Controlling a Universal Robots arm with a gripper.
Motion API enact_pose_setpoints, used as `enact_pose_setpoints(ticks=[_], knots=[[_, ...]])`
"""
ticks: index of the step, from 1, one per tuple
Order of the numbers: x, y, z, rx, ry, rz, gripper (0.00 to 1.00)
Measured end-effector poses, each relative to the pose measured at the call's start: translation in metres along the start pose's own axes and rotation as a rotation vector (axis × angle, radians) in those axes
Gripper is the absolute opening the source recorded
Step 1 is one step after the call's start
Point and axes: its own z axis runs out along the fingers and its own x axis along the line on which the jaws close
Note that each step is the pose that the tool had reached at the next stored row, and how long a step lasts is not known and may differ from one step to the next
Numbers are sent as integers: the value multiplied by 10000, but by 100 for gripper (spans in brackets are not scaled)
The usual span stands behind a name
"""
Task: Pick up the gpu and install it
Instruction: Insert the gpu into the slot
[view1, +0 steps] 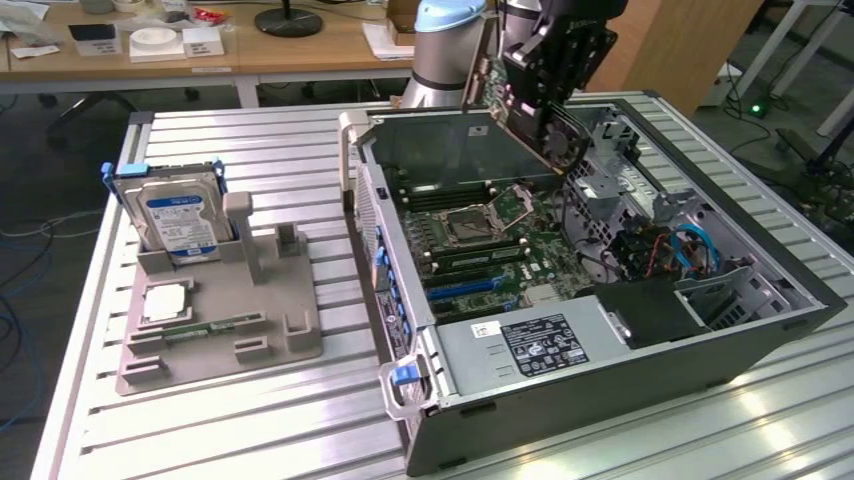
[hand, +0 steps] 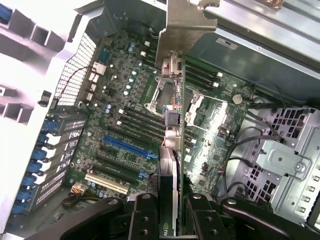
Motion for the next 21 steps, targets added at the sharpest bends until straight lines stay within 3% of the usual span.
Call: enact_pose_setpoints(ticks=[21], knots=[[4, -11, 0, -38, 22, -1283, 27]])
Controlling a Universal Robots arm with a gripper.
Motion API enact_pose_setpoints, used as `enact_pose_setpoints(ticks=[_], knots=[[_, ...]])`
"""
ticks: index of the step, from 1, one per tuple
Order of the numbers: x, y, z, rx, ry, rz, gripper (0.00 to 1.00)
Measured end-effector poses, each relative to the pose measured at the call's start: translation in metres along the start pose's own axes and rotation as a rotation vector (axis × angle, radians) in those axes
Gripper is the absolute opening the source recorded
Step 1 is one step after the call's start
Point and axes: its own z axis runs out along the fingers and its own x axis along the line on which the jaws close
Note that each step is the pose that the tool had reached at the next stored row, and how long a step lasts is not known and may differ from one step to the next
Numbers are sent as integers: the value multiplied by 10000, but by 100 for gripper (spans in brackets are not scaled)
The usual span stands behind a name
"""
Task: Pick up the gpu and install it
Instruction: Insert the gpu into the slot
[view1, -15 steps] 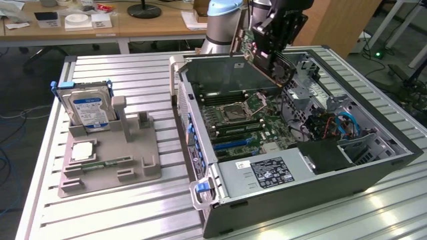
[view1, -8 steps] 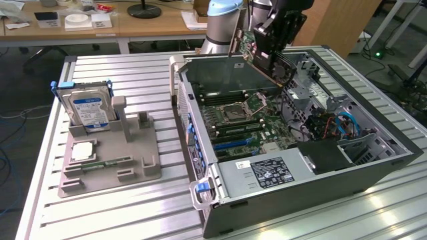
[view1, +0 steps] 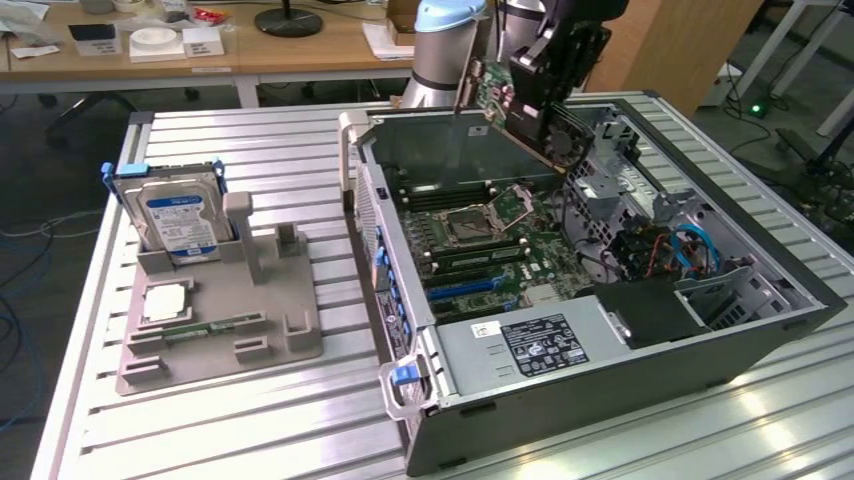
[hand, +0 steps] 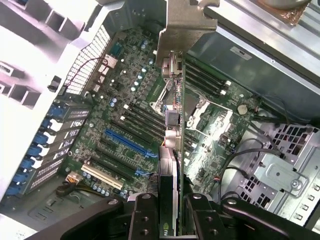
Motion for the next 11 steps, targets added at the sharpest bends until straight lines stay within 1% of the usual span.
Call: enact_pose_setpoints(ticks=[11], knots=[[5, -9, 0, -19, 11, -645, 27]])
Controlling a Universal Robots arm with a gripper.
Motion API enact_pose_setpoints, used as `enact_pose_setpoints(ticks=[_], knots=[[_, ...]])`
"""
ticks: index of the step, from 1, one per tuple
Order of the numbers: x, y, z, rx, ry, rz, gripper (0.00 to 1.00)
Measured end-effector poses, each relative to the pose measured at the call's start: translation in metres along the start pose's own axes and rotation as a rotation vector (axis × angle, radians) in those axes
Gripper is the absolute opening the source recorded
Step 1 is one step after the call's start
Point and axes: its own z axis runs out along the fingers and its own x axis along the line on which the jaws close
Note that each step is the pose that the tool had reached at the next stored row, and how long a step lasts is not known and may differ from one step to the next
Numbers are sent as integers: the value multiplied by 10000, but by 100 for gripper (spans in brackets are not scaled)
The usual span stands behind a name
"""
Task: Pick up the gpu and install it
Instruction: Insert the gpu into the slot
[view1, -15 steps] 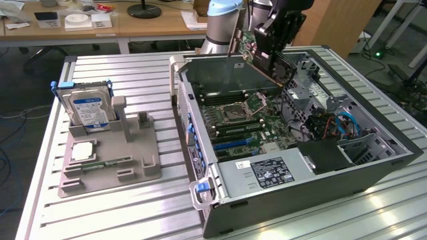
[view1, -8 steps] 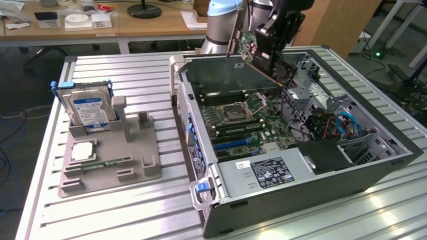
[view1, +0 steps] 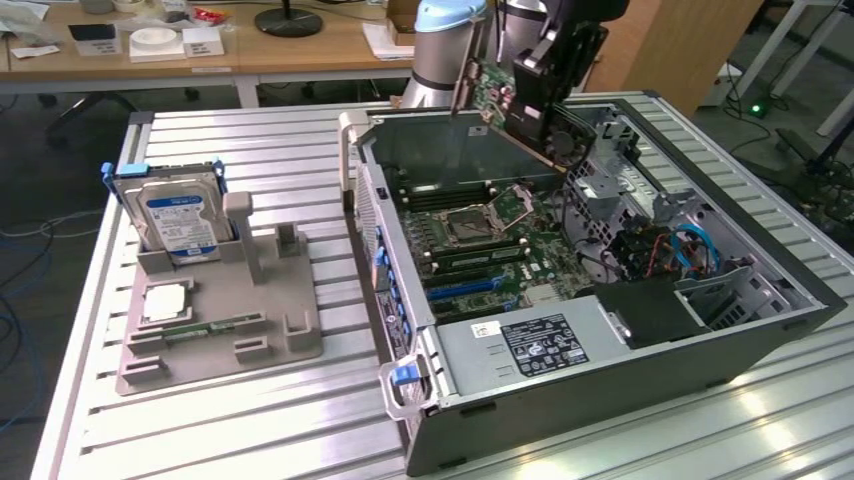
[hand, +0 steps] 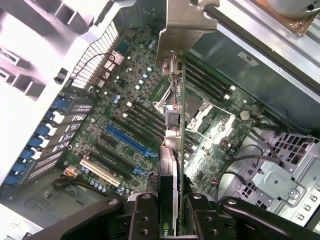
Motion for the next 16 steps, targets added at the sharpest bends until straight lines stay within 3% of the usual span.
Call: enact_pose_setpoints(ticks=[16], knots=[[7, -11, 0, -29, 17, -992, 27]])
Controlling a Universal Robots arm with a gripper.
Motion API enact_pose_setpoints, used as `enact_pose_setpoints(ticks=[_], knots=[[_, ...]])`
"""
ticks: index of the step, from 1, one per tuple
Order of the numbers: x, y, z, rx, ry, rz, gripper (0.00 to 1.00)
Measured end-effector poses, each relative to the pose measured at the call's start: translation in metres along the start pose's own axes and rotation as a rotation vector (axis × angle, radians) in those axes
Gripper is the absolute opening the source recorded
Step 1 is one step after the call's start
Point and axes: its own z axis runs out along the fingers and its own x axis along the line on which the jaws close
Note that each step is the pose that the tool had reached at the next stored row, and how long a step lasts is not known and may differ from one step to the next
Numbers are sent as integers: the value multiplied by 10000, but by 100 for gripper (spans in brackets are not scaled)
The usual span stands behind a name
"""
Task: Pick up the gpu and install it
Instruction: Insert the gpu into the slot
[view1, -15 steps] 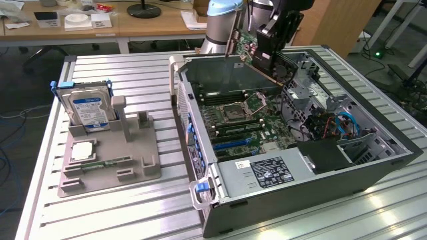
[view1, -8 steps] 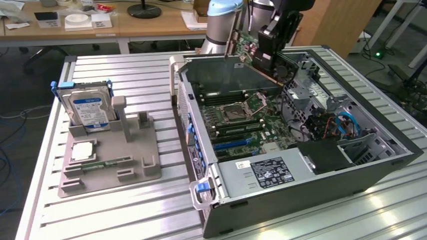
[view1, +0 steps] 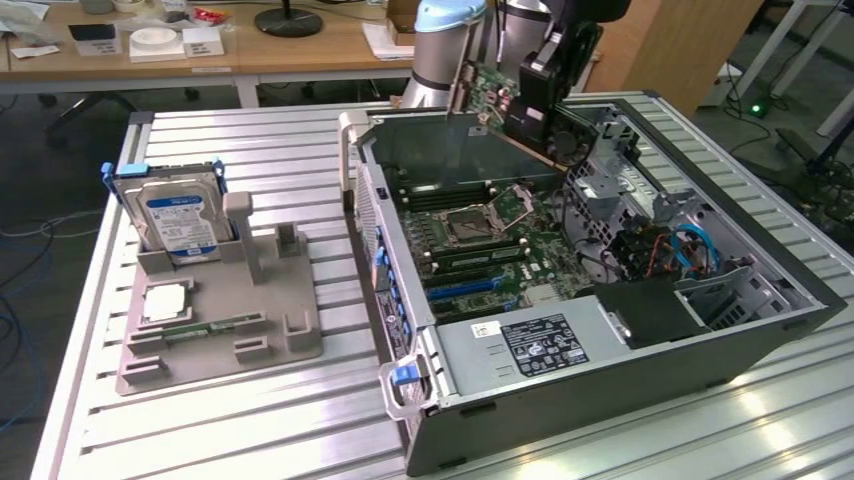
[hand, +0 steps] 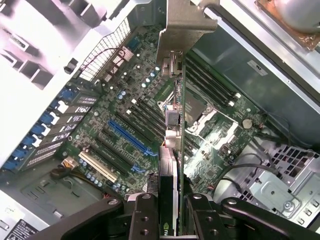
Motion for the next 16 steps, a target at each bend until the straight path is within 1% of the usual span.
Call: enact_pose_setpoints(ticks=[16], knots=[[7, -9, 0, -32, 18, -1055, 27]])
